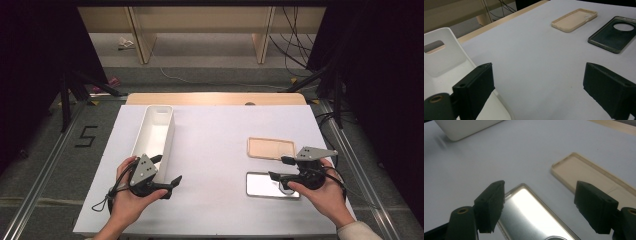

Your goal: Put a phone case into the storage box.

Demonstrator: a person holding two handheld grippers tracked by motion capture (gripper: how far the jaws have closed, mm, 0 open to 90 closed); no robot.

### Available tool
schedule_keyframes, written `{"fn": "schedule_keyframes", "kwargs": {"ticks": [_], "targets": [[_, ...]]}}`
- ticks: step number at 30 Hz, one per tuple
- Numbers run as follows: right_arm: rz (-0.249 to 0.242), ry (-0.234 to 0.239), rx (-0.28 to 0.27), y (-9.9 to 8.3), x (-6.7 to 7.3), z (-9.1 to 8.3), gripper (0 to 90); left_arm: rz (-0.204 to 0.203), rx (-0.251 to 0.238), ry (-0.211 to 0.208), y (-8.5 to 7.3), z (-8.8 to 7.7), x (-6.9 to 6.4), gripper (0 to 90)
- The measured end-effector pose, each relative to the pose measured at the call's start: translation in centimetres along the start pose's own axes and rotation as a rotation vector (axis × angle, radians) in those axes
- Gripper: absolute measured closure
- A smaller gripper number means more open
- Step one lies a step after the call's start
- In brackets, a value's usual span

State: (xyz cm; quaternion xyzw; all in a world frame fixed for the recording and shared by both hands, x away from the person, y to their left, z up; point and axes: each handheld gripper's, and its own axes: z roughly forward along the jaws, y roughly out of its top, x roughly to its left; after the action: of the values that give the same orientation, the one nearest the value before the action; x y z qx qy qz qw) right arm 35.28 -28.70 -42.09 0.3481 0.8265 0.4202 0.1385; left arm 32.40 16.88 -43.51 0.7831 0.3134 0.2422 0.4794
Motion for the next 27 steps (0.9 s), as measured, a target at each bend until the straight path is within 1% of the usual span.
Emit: {"fn": "schedule_keyframes", "kwargs": {"ticks": [4, 5, 6, 7, 8, 9, 10, 13, 14, 15, 16, 17, 19, 21, 22, 23, 24, 27], "targets": [[0.003, -0.004, 0.001, 0.0, -0.1, -0.1, 27.0, 0.001, 0.002, -0.004, 0.0, 0.1, 0.0, 9.0], [0.005, -0.002, 0.004, 0.0, -0.1, -0.1, 28.9, 0.001, 0.002, -0.004, 0.0, 0.1, 0.0, 9.0], [0.005, -0.002, 0.004, 0.0, -0.1, -0.1, 28.9, 0.002, 0.002, -0.004, 0.0, 0.1, 0.0, 9.0], [0.006, -0.003, 0.009, 0.0, 0.0, -0.1, 31.0, 0.003, 0.002, -0.003, 0.0, 0.1, 0.0, 9.0], [0.005, -0.007, 0.020, 0.1, 0.0, 0.1, 36.1, 0.002, 0.001, -0.003, 0.0, 0.1, 0.0, 9.0], [0.005, -0.007, 0.020, 0.1, 0.0, 0.1, 36.1, 0.002, 0.001, -0.003, 0.0, 0.1, 0.0, 9.0], [0.007, 0.001, 0.025, 0.1, 0.1, 0.1, 39.5, 0.001, 0.001, -0.004, 0.1, 0.1, 0.0, 9.0], [0.001, 0.006, 0.056, 0.3, 0.3, 0.3, 52.8, 0.001, 0.000, -0.007, 0.1, 0.1, -0.1, 9.0], [0.005, 0.004, 0.071, 0.3, 0.3, 0.4, 56.9, 0.002, -0.001, -0.007, 0.1, 0.1, -0.1, 9.0], [0.010, 0.003, 0.104, 0.4, 0.2, 0.2, 66.2, 0.005, 0.000, -0.008, 0.1, 0.0, -0.1, 9.0], [0.021, 0.002, 0.118, 0.4, 0.1, 0.0, 72.7, 0.004, -0.002, -0.008, 0.0, 0.0, -0.2, 9.0], [0.029, -0.009, 0.139, 0.4, 0.0, -0.3, 79.8, 0.005, -0.004, -0.006, 0.0, -0.1, -0.1, 9.0], [0.053, -0.019, 0.191, 0.5, -0.3, -1.0, 90.0, 0.004, -0.006, -0.003, 0.0, -0.2, 0.0, 9.1], [0.083, -0.008, 0.264, 0.6, -0.7, -1.6, 90.0, 0.007, -0.006, -0.007, 0.1, -0.1, -0.2, 9.0], [0.083, -0.008, 0.264, 0.6, -0.7, -1.6, 90.0, 0.007, -0.006, -0.007, 0.1, -0.1, -0.2, 9.0], [0.095, 0.003, 0.302, 0.6, -0.8, -1.8, 90.0, 0.009, -0.007, -0.009, 0.1, -0.1, -0.2, 9.0], [0.115, -0.002, 0.350, 0.5, -1.0, -1.9, 90.0, 0.012, -0.005, -0.012, 0.1, -0.1, -0.3, 9.0], [0.129, -0.009, 0.359, 0.5, -1.0, -1.6, 90.0, 0.011, -0.007, -0.009, 0.1, -0.1, -0.3, 9.1]]}}
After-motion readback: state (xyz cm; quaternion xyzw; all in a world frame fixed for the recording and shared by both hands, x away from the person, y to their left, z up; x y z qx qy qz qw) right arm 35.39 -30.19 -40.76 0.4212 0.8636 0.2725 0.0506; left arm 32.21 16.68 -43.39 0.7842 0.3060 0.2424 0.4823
